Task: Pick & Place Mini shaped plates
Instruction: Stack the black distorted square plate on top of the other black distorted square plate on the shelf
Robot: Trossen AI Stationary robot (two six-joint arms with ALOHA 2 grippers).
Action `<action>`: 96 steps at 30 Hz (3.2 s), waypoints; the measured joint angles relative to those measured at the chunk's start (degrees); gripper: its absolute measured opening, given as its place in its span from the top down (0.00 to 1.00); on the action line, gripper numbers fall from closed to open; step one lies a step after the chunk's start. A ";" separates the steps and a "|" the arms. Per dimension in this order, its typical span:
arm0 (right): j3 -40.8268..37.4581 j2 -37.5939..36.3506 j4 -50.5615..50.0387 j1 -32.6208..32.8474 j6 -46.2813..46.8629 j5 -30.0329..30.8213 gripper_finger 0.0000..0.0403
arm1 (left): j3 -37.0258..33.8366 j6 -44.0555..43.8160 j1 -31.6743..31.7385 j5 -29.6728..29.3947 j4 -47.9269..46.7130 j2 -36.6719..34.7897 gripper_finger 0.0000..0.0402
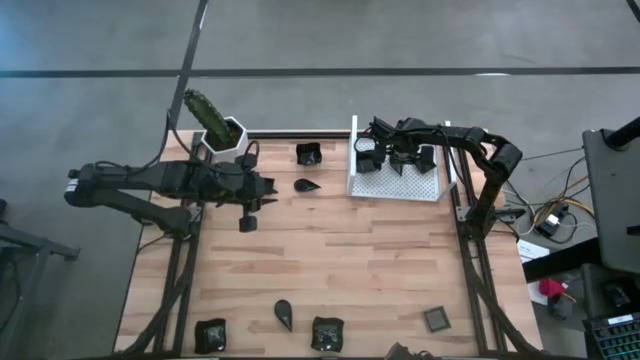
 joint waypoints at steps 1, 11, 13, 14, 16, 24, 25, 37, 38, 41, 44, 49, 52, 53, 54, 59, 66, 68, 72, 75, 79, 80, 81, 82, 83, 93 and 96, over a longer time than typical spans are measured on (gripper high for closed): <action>0.00 0.00 -0.01 0.00 -0.11 -0.01 0.79 | 0.00 0.00 0.00 0.00 0.00 -0.01 0.79; 1.73 -6.60 -1.29 0.44 -7.68 0.13 0.81 | 0.00 -1.75 0.18 -0.42 -0.25 -0.05 0.79; 1.73 -9.54 -1.34 1.12 -8.18 0.41 0.87 | -0.02 -2.87 0.50 -0.63 -0.66 -0.05 0.79; 1.73 -11.01 -1.33 1.47 -8.74 0.45 0.90 | -0.02 -3.50 0.68 -0.63 -0.66 -0.05 0.79; 1.73 -13.91 -1.19 2.68 -10.38 0.64 0.96 | -0.02 -4.28 1.03 -1.04 -0.65 0.05 0.79; 1.68 -23.14 -0.41 11.17 -15.92 2.17 0.98 | -0.06 -2.11 3.61 -5.52 -0.63 4.35 0.79; 1.66 -24.09 -0.42 12.33 -16.50 2.26 0.98 | -0.07 -2.03 4.31 -5.50 -0.63 5.35 0.79; 1.64 -34.09 -0.26 24.13 -18.23 3.92 0.98 | -0.11 13.02 16.41 6.19 6.92 19.25 0.79; 1.62 -34.53 -0.26 24.70 -18.23 4.04 0.98 | -0.11 14.15 17.42 6.48 7.84 20.49 0.79; 1.60 -35.39 -0.30 26.04 -18.30 4.97 0.98 | -0.07 15.98 20.52 6.71 10.19 24.43 0.79; 1.59 -35.77 -0.33 26.71 -18.64 5.15 0.98 | -0.04 17.15 23.57 6.71 13.07 28.15 0.79; 1.46 -35.74 -0.35 26.77 -18.89 5.16 0.98 | 0.00 19.71 27.49 6.78 17.28 34.09 0.79; 1.31 -35.72 -0.39 26.80 -19.15 5.16 0.98 | 0.09 20.94 28.96 6.88 18.14 37.27 0.79; 1.31 -35.70 -0.37 26.80 -19.25 5.16 0.98 | 0.09 21.27 29.25 6.87 18.55 38.24 0.79; 1.31 -35.69 -0.35 26.80 -19.42 5.16 0.98 | 0.12 21.51 29.53 6.83 19.43 39.01 0.79; 1.31 -35.69 -0.33 26.80 -20.00 5.16 0.98 | 1.51 22.23 30.44 6.31 21.12 41.77 0.79; 1.31 -35.69 -0.22 26.77 -20.15 5.40 0.98 | 2.38 23.54 31.15 5.82 22.33 45.12 0.79; 1.31 -35.69 -0.21 26.75 -20.15 5.43 0.98 | 2.38 23.58 31.24 5.61 22.82 45.97 0.79; 1.31 -35.67 -0.17 26.75 -20.11 5.57 0.98 | 2.36 23.97 31.35 5.60 23.17 46.66 0.79; 1.31 -35.67 -0.14 26.75 -20.04 5.57 0.98 | 2.36 24.48 31.48 5.41 23.16 46.83 0.79; 1.31 -35.67 -0.07 26.75 -19.89 6.56 0.98 | 2.34 25.20 31.52 4.87 23.10 47.00 0.85; 1.31 -35.67 -0.07 26.75 -19.89 6.62 0.98 | 2.34 25.67 31.52 4.81 23.15 47.00 0.88; 1.31 -35.67 -0.07 26.75 -19.89 6.64 0.98 | 2.34 26.26 31.52 4.79 23.17 46.98 0.92; 1.31 -35.67 -0.07 26.75 -19.89 6.66 0.98 | 2.34 26.91 31.52 4.75 23.15 46.98 0.96; 1.31 -35.67 -0.07 26.75 -19.89 6.64 0.98 | 2.36 27.23 31.52 4.71 23.14 46.98 0.98; 1.24 -35.67 -0.09 26.75 -19.89 6.64 0.98 | 7.66 27.04 29.70 4.13 14.53 43.34 1.00; 1.09 -35.67 -0.13 26.75 -19.90 6.64 0.98 | 8.78 25.71 27.81 4.07 10.35 39.51 1.00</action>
